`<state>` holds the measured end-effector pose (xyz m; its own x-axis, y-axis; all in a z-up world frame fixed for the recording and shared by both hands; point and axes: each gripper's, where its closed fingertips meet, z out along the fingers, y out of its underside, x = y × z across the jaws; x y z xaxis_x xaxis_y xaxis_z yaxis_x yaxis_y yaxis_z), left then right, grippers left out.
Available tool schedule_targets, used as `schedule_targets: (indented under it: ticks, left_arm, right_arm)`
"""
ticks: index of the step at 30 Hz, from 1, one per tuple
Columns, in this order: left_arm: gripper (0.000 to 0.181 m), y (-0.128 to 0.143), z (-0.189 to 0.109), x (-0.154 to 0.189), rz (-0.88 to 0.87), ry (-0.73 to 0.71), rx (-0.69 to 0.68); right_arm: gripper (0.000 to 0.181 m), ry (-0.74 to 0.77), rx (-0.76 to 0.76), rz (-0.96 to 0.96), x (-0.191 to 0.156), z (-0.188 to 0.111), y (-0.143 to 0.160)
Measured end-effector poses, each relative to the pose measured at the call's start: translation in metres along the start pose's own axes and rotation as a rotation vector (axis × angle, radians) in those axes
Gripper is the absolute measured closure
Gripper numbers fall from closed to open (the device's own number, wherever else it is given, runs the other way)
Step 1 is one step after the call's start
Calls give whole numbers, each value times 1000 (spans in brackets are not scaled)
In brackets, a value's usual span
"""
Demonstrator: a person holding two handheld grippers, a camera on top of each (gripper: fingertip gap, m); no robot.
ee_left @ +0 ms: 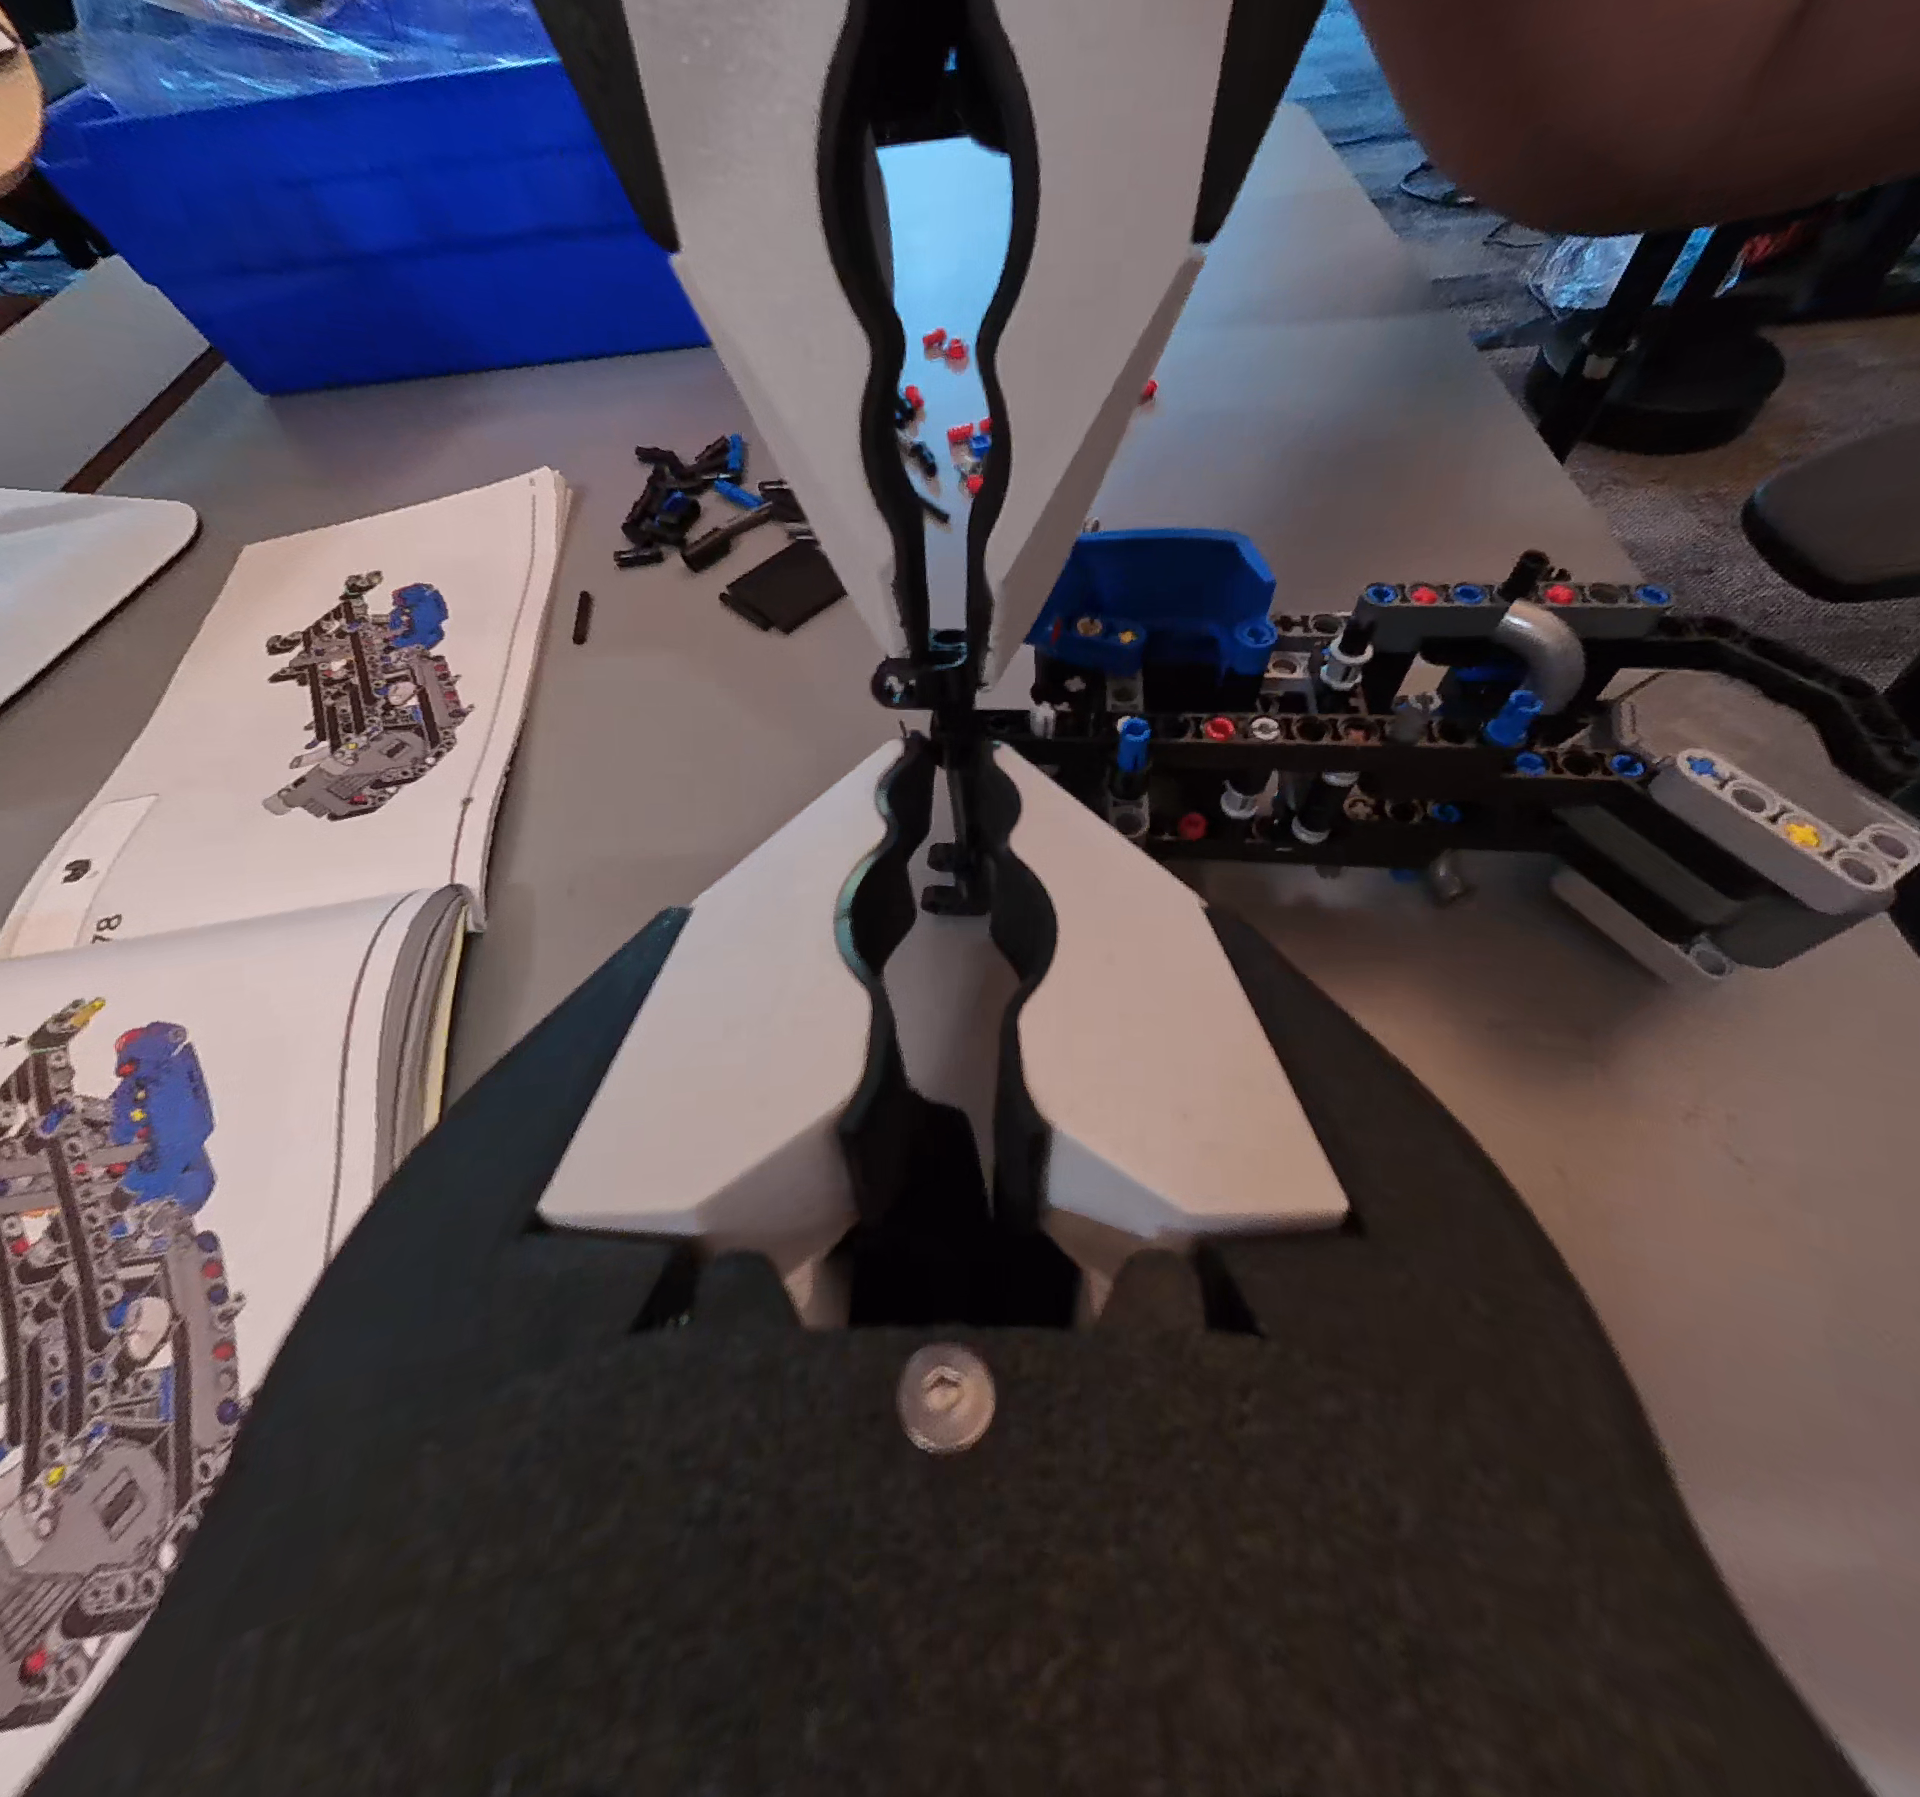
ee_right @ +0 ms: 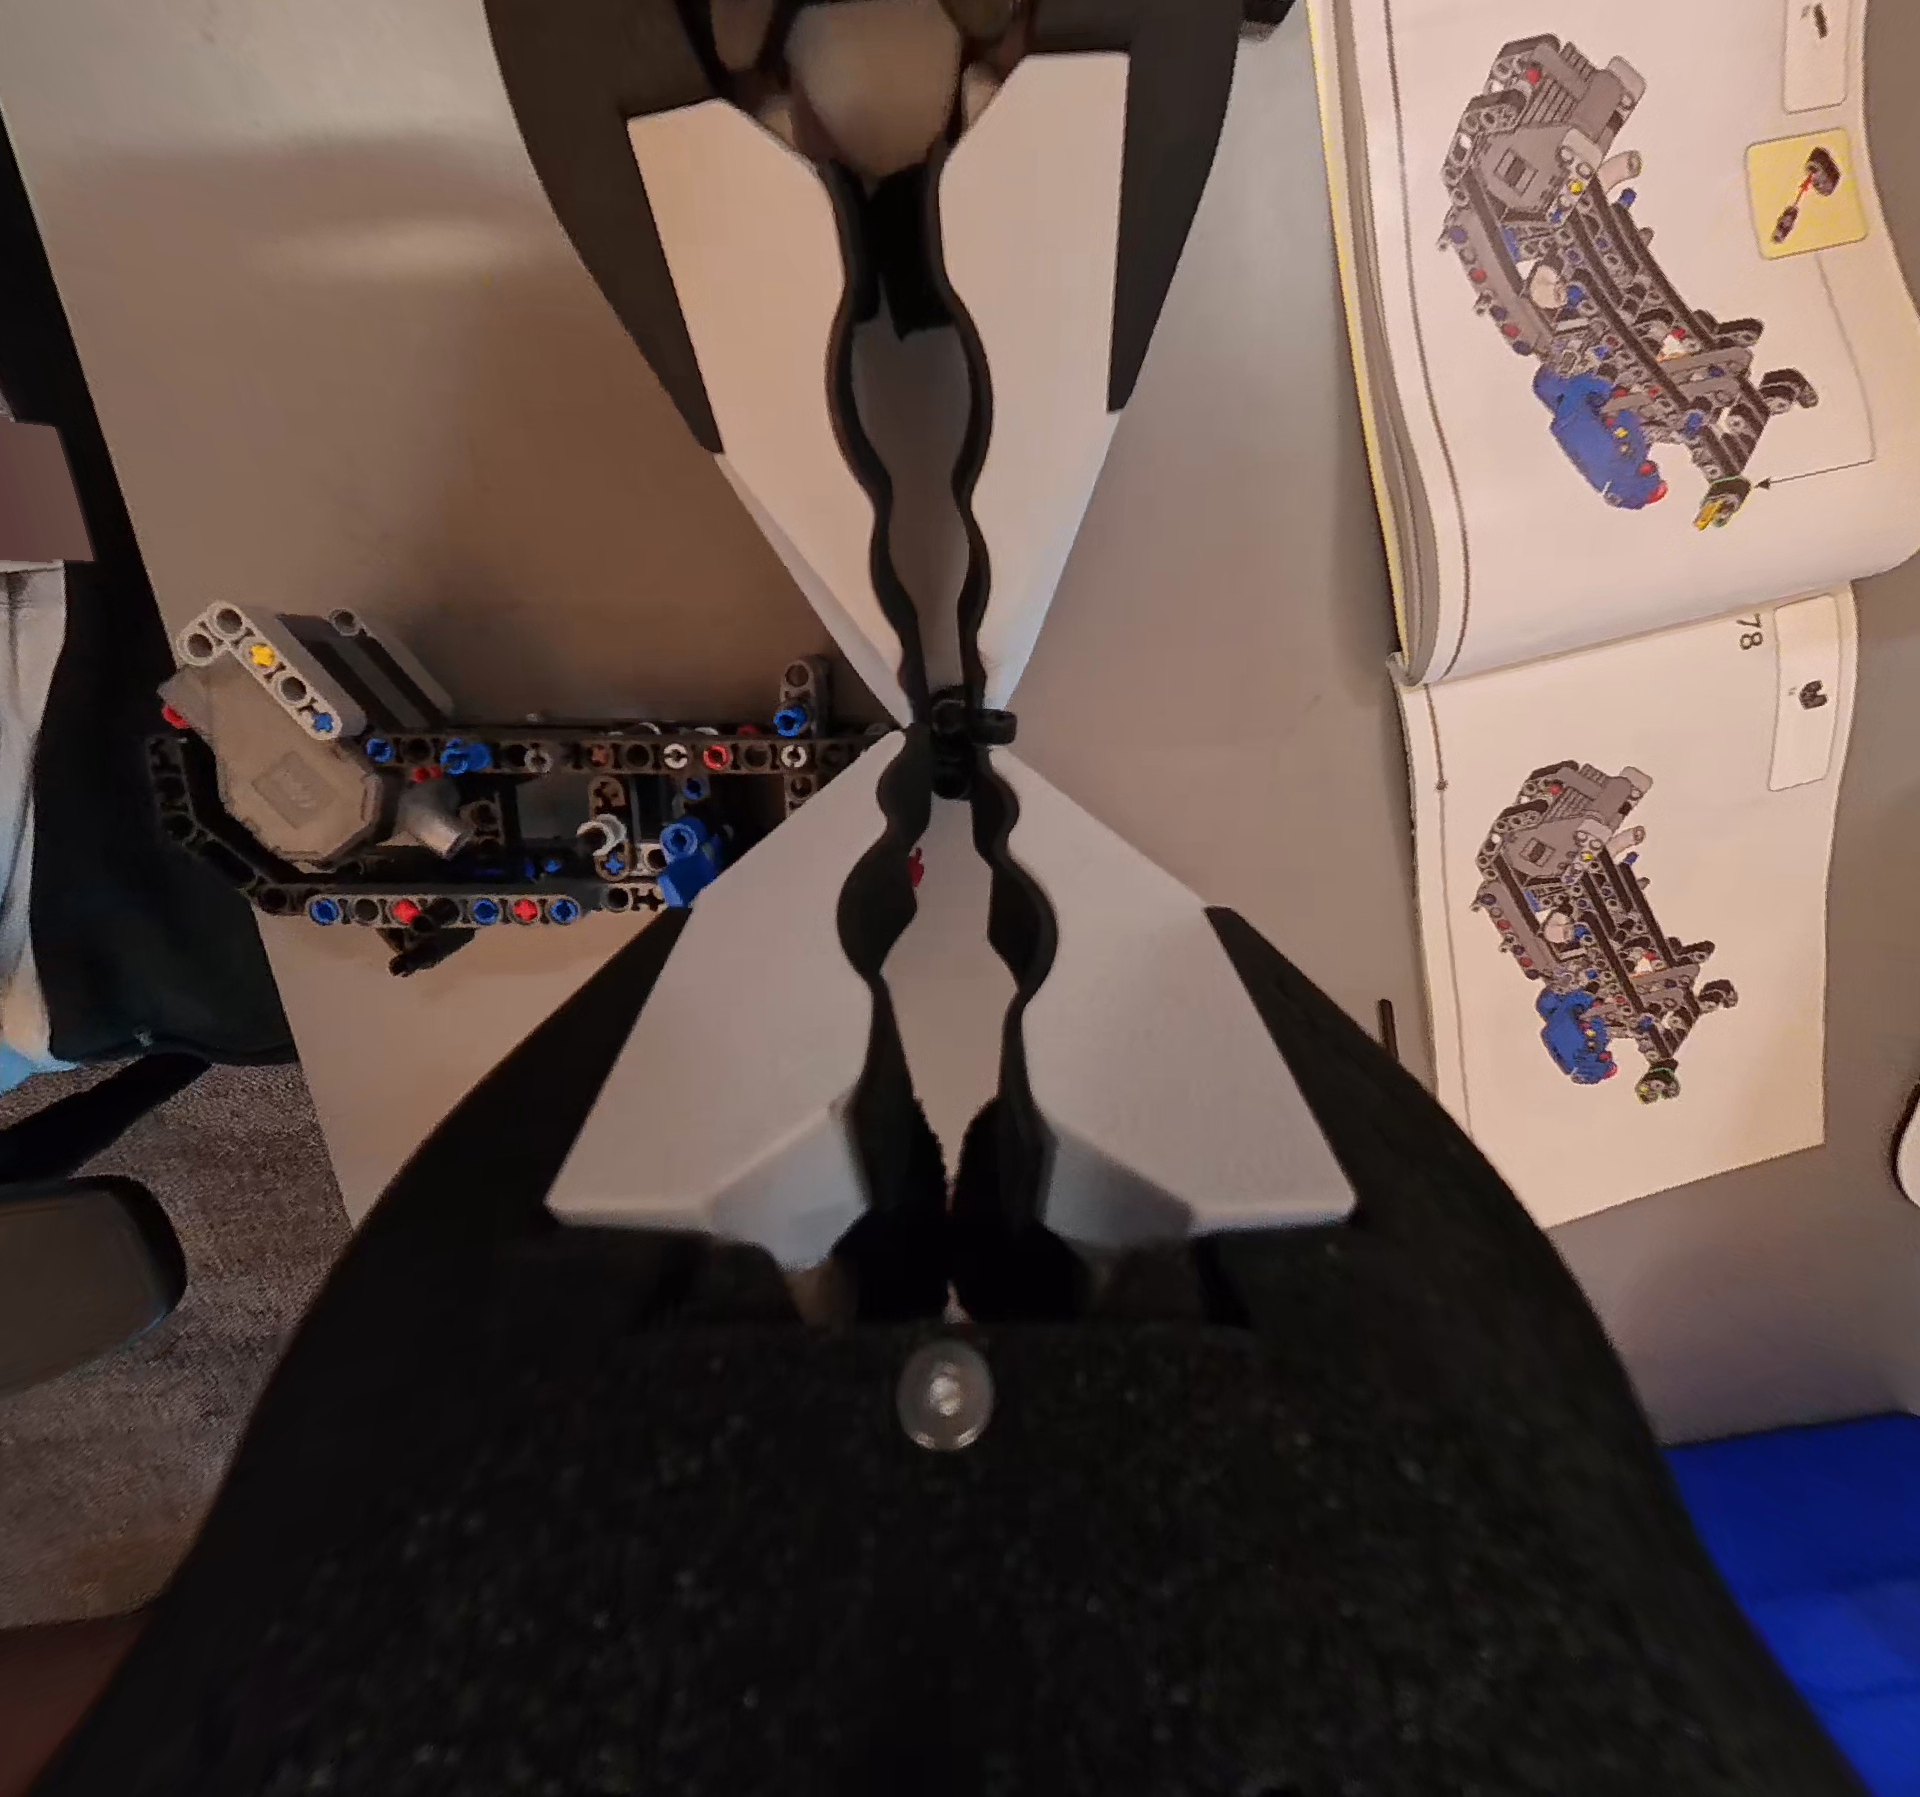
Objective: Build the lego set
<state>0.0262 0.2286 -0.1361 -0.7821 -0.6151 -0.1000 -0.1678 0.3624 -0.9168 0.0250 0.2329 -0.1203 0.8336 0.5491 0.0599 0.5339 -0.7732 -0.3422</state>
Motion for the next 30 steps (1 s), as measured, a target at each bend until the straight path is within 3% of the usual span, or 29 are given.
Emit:
schedule_targets:
  ticks: [10,15,24,30]
  left_arm:
    - [177,-2,4,-1,-47,32,0]
    - [177,-3,6,2,-15,16,0]
    - [177,-5,10,10,18,41,-1]
    - [178,-8,-5,2,-18,46,25]
  right_arm:
    - [175,21,35,23,2,0,3]
    - [175,32,-62,38,-1,-1,6]
    - [175,-90,-261,92,-10,-3,11]
    - [175,-74,-182,34,-3,-9,-1]
